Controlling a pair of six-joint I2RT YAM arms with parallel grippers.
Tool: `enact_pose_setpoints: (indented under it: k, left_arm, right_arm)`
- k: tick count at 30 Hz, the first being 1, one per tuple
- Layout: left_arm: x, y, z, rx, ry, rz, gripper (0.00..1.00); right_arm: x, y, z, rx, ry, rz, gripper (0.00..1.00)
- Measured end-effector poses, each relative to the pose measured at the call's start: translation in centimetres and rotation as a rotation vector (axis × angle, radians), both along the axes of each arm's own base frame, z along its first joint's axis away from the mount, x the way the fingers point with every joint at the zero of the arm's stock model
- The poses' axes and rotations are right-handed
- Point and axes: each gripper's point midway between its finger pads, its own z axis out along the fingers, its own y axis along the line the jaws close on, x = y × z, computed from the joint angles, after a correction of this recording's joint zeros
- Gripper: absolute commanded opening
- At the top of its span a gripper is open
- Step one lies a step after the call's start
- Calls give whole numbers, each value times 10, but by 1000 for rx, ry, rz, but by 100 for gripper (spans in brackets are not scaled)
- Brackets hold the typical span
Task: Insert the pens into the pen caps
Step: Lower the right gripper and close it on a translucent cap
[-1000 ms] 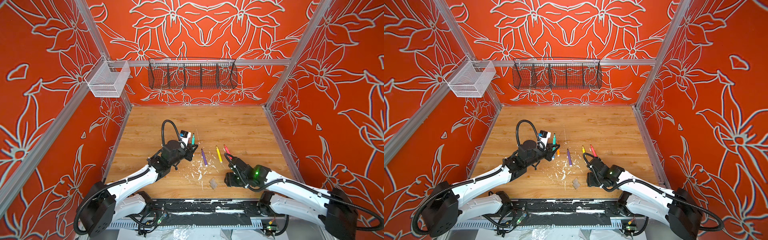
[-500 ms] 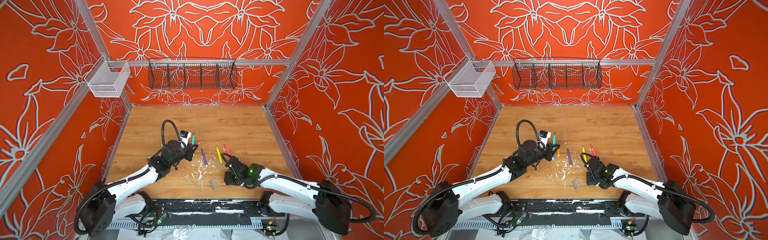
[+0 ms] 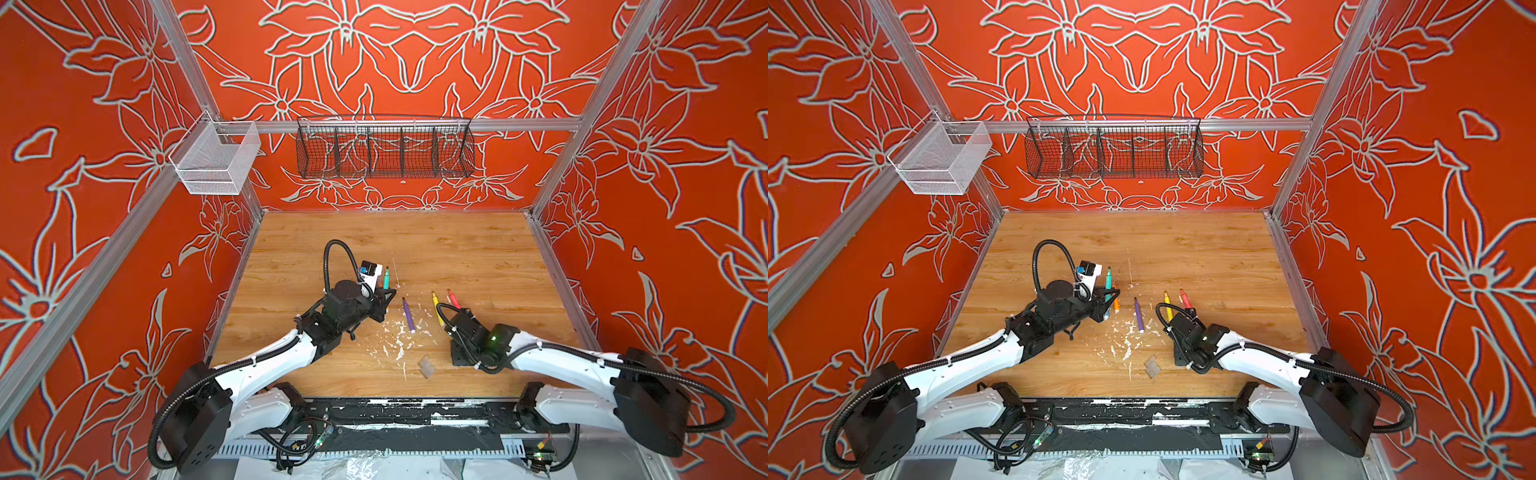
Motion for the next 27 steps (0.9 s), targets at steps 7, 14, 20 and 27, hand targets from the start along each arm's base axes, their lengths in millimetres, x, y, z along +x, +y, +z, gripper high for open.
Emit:
enact_pose_setpoints:
  k: [7,14,20,27]
  left_arm:
    - [0,0,-2,2,3,0,0]
    - [0,0,-2,3,5,-1,0]
    - [0,-1,-2,2,5,-3,0]
    - [0,-1,-2,1,6,-5,0]
  right_arm:
    - [2,-4,-1,-25,-10,-5,31]
    - [5,-4,-2,-35,-16,-9,22]
    - [6,-3,-1,-26,-21,-20,15]
    - [3,-4,0,8,-35,-32,9]
